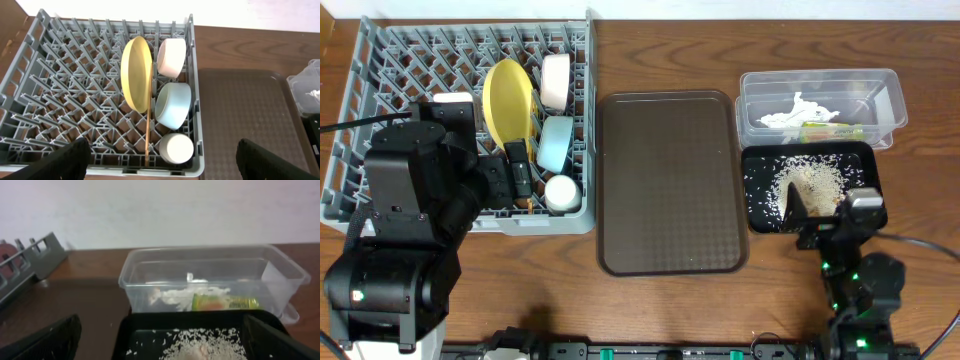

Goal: Sort waste into correct bins and load items into the dishwasher

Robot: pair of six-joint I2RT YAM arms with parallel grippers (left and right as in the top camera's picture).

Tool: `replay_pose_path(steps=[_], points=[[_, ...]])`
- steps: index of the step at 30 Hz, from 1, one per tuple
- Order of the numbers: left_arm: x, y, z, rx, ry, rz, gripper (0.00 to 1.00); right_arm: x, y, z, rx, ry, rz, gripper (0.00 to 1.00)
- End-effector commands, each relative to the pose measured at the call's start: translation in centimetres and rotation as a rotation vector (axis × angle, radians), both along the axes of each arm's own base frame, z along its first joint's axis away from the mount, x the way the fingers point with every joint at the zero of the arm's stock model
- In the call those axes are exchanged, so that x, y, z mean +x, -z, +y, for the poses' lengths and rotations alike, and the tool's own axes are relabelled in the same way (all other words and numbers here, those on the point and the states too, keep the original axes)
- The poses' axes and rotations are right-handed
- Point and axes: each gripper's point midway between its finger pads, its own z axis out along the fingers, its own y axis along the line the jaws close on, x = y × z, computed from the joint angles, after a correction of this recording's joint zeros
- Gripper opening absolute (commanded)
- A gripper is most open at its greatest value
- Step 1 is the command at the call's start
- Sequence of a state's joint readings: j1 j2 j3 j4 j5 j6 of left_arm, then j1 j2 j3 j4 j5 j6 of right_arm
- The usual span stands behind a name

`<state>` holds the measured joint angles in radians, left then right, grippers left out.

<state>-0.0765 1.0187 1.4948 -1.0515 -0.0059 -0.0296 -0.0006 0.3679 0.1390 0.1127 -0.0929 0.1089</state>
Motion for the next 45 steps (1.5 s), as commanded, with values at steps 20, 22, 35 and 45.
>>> replay_pose_path(steps=[20,22,35,45], points=[[-0.1,-0.4,0.1,-0.006,-0.007,-0.010,0.93,-2.3,-0.9,-0.6,-0.007,0.030,-0.185,0.99],[-0.1,-0.4,0.0,-0.006,-0.007,-0.010,0.93,-2.3,-0.7,-0.7,-0.007,0.034,-0.176,0.99],[-0.1,-0.4,0.1,-0.006,-0.007,-0.010,0.93,-2.3,2.5,-0.7,-0.008,0.037,-0.046,0.99],[-0.1,-0.4,0.1,-0.006,-0.007,-0.010,0.93,-2.3,2.5,-0.7,-0.008,0.037,-0.046,0.99]])
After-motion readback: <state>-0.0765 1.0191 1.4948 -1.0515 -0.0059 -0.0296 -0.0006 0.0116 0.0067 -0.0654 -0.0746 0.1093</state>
